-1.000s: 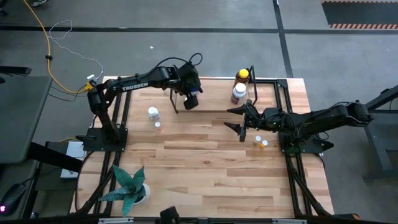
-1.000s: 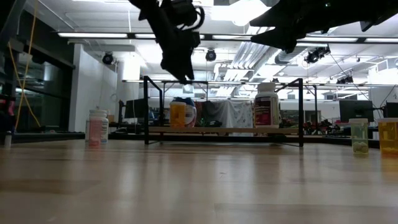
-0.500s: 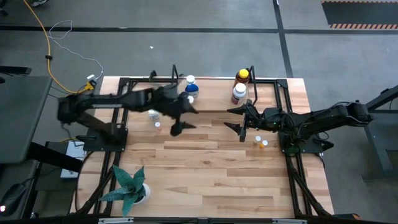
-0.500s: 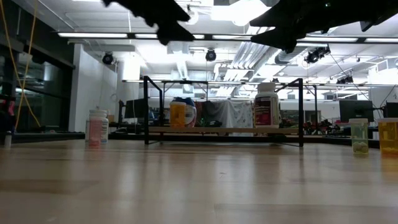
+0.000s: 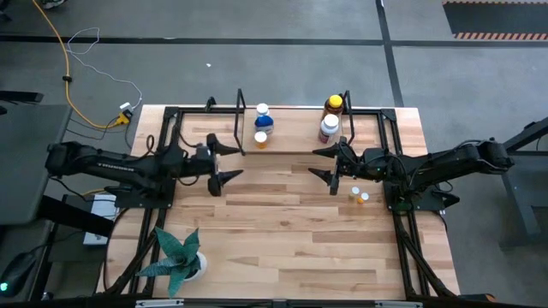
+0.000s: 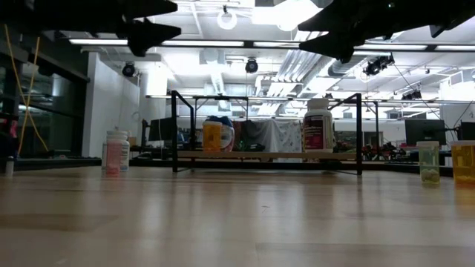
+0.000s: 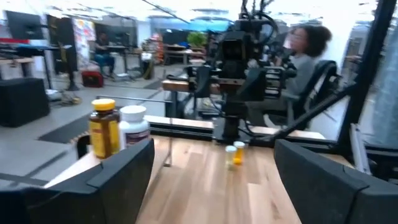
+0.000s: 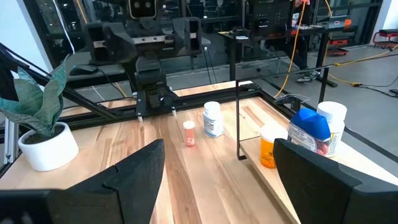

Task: Pick and place medicine bottles onto shelf by color
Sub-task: Put the small light yellow pill bottle on the shelf

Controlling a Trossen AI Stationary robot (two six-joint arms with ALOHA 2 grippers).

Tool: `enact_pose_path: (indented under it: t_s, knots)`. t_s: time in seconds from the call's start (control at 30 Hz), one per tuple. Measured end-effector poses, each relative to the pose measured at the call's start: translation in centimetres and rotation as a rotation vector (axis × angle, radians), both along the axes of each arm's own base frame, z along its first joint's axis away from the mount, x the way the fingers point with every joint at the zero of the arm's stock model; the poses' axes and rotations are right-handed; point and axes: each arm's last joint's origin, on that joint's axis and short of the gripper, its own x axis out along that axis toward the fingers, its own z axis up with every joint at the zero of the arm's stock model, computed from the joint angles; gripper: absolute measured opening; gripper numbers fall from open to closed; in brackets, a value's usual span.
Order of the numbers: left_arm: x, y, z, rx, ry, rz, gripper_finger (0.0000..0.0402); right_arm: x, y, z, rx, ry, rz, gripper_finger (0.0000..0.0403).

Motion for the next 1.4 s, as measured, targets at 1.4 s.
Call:
enact_pose_path:
  t_s: [1.4]
  knots:
    - [-0.28,0.00,-0.58,-0.004,0.032,0.012,0.0321,-0.07,-0.09,-0.35,0.031,0.027,-0.036,0.0291]
